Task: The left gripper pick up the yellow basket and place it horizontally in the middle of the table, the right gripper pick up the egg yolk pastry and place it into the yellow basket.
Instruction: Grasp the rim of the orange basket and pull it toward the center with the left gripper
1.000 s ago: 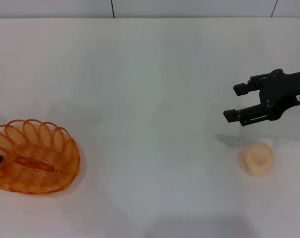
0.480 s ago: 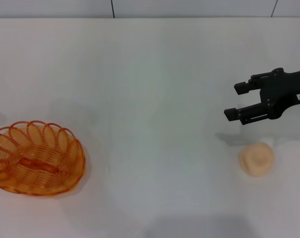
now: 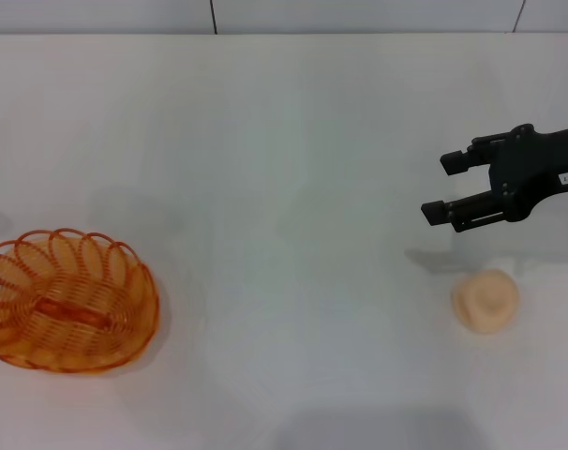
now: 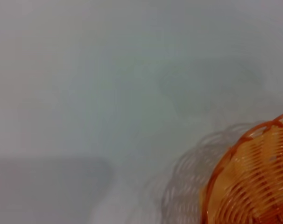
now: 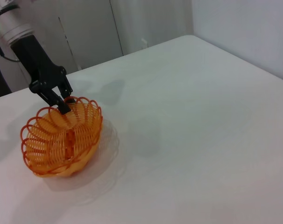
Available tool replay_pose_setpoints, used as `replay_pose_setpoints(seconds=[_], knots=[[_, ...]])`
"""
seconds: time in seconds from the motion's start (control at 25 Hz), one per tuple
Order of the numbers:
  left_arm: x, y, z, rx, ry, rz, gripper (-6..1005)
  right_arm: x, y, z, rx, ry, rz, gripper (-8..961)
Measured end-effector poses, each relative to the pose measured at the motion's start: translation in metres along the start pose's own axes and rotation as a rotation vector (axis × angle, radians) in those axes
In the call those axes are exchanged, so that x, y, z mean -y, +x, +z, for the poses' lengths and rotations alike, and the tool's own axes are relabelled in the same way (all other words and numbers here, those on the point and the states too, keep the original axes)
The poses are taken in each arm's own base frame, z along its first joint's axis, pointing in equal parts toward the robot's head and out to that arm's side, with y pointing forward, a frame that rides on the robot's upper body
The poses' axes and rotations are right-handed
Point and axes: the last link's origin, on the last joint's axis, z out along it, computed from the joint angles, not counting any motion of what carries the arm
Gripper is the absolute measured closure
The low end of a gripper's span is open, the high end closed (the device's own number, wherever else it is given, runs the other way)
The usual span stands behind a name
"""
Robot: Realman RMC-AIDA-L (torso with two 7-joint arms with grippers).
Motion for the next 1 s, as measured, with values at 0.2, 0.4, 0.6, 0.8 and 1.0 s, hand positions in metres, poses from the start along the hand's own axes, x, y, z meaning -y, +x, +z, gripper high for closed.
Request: replay_pose_setpoints(seconds=[0.2,0.4,0.6,0.8,1.0], knots=[[-0.0003,0.0,0.0004,0.002,-0.001,0.0,739,-0.0001,-0.0008,-0.0002,0.0,-0.001,-0.003,161],[0.0005,0.0003,-0.001,0.005,0.001,-0.011,790,-0.0003,-0.0016,-0.0004,0.001,-0.001,-0.006,161],[-0.0016,0.0003,0.0018,0.01,-0.007,-0.013,841,-0.0007,-0.0016,-0.0005,0.0,-0.003,-0.007,161],[-0.0014,0.0002,0.0018,0.01,-0.005,-0.014,876,-0.0013,-0.0018,-0.0008,-0.001,-0.006,-0.009,161],[-0.0029,-0.0004,0.0014,0.012,-0.017,-0.013,890,-0.0017,-0.0018,-0.0008,-0.002,-0.009,-0.01,161]])
